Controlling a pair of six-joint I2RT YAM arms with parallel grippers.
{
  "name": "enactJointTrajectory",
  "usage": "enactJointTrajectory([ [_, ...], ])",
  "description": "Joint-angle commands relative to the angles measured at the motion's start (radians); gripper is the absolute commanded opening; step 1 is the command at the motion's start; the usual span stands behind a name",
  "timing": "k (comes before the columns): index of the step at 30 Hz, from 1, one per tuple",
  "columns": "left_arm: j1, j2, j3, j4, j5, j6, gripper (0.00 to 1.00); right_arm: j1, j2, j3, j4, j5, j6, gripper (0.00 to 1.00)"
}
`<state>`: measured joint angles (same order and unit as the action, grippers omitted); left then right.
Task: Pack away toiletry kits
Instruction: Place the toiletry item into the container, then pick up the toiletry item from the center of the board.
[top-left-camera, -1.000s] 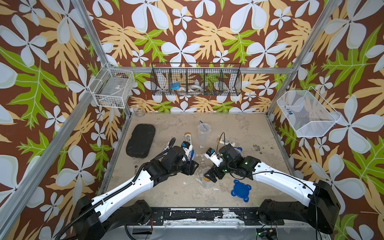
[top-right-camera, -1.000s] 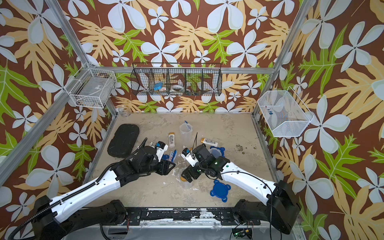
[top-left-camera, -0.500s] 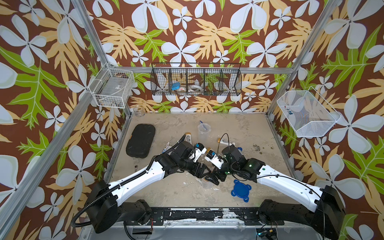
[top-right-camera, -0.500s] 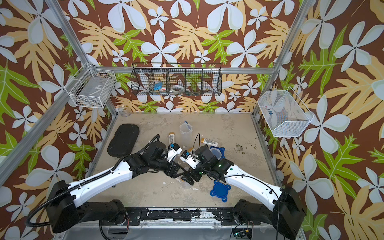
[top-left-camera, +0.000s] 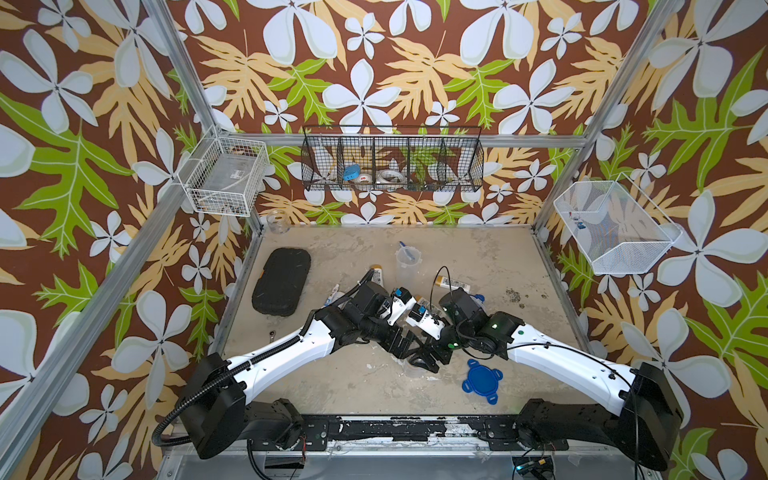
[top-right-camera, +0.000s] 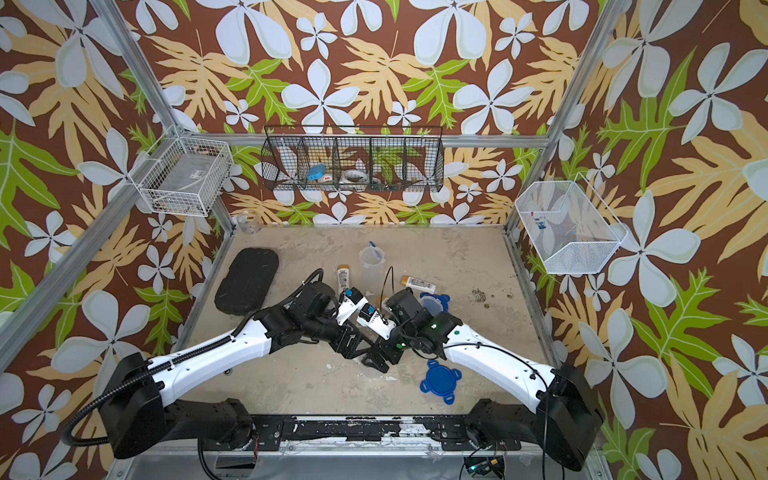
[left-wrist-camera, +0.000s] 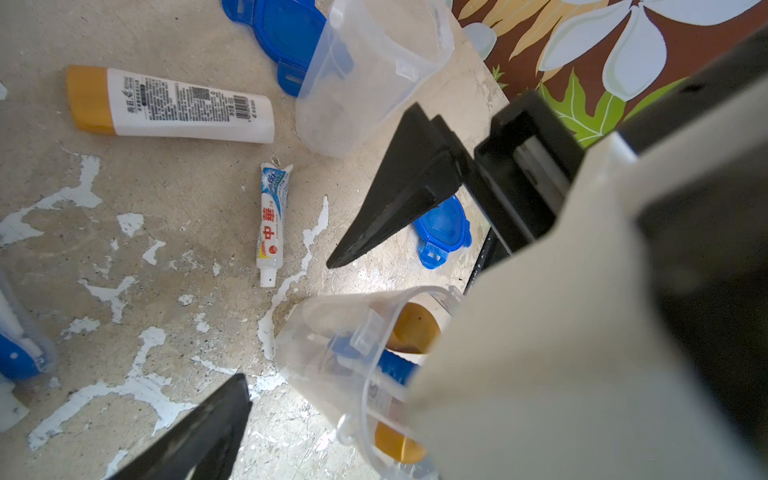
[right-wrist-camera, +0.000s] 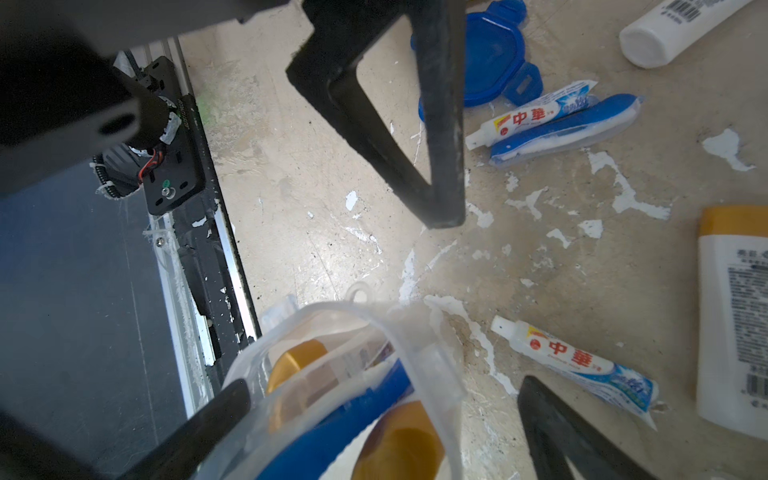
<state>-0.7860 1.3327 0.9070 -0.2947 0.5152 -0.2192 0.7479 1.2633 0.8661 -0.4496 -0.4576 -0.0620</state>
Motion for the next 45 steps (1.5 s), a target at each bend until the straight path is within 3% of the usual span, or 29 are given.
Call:
enactJointTrajectory([
  [1,-0.007,0.005,-0.016,-0.042,0.082,0.062,1.00,-0.027,-0.003,0.006,0.137,-0.004,0.027,1.00],
  [12,-0.007,0.030,-0.017,-0.042,0.041,0.056,1.00,-0.067,0.014,0.039,0.201,-0.085,0.072,1.00],
  [19,0.053,-0.002,0.021,-0.089,-0.127,-0.025,0.98,-0.068,-0.041,0.066,0.131,-0.041,0.077,1.00],
  [21,0.091,0.015,0.047,-0.123,-0.185,-0.047,0.94,-0.067,-0.063,0.067,0.118,-0.014,0.094,1.00],
  [26,0.181,0.128,0.105,-0.202,-0.343,-0.115,0.69,-0.067,-0.060,0.105,0.087,0.038,0.157,0.98],
  [35,0.218,0.338,0.193,-0.212,-0.490,-0.167,0.49,-0.068,-0.022,0.141,0.074,0.074,0.236,0.93],
  [45,0.218,0.472,0.231,-0.175,-0.523,-0.159,0.33,-0.075,-0.039,0.128,0.086,0.079,0.251,0.82],
])
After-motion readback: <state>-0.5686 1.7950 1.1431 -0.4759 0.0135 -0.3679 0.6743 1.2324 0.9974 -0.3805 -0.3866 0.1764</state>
